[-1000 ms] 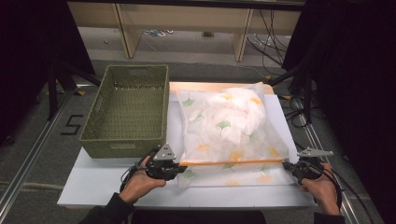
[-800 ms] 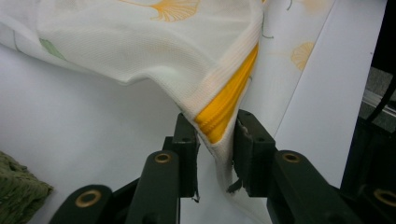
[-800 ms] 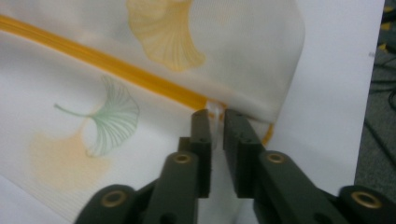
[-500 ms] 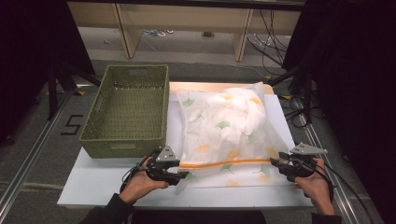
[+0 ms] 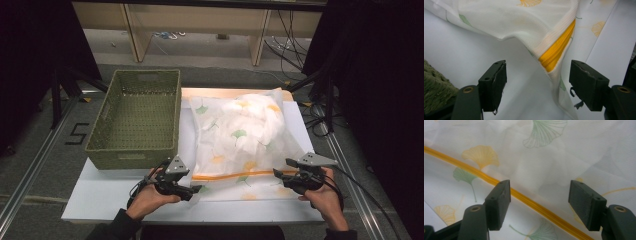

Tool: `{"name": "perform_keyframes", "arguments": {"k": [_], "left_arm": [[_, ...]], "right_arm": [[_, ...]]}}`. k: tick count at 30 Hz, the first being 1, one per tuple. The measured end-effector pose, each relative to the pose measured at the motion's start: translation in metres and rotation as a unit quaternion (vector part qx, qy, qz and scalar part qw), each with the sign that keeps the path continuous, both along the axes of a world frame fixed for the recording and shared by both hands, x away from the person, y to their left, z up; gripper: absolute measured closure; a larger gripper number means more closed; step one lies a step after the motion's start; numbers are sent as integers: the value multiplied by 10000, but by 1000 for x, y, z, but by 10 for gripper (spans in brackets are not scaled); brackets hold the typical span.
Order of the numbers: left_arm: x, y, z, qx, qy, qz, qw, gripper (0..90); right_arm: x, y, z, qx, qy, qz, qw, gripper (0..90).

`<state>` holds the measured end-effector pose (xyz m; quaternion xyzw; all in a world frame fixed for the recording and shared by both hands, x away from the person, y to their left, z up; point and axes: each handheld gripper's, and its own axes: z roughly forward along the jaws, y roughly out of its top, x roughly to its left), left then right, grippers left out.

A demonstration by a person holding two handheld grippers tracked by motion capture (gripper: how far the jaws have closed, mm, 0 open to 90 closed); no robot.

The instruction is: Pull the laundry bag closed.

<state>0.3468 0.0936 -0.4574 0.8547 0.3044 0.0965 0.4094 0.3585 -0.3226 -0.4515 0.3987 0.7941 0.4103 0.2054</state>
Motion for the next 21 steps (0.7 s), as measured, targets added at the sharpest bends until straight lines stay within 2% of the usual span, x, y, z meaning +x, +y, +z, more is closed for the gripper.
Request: {"name": "perform_keyframes", "arguments": {"k": [2, 3, 5, 6, 9, 11, 14, 16, 20, 21], "left_arm": [[-1, 0, -1, -40, 52, 51, 10000, 286], [-1, 0, -1, -48, 53, 59, 10000, 281], [-1, 1, -2, -62, 66, 47, 9999, 269], [-1, 2, -1, -48, 10, 84, 10000, 264], [-1, 3, -2, -116, 10, 89, 9999, 263], [0, 4, -3, -29, -9, 125, 9999, 253], [0, 4, -4, -5, -1, 112, 9999, 250], [-1, 4, -5, 2, -6, 122, 9999, 250], [-5, 6, -4, 38, -40, 109, 9999, 247], [-6, 7, -4, -28, -48, 91, 9999, 247]], "right_arm": [[-2, 4, 0, 48, 50, 8, 10000, 346], [-1, 6, 0, 84, 0, 46, 10000, 343], [-2, 8, 1, 21, 14, 131, 9999, 338], [-2, 11, 0, 12, 3, 237, 9997, 334], [-2, 13, -1, -19, -35, 277, 9996, 330], [-2, 16, -2, 30, 14, 396, 9992, 323], [-3, 19, -3, 12, 6, 451, 9990, 314], [-4, 20, -3, -12, -7, 396, 9992, 308], [-5, 24, -5, 18, 47, 490, 9988, 299], [-7, 26, -4, 61, 164, 478, 9987, 297]]}}
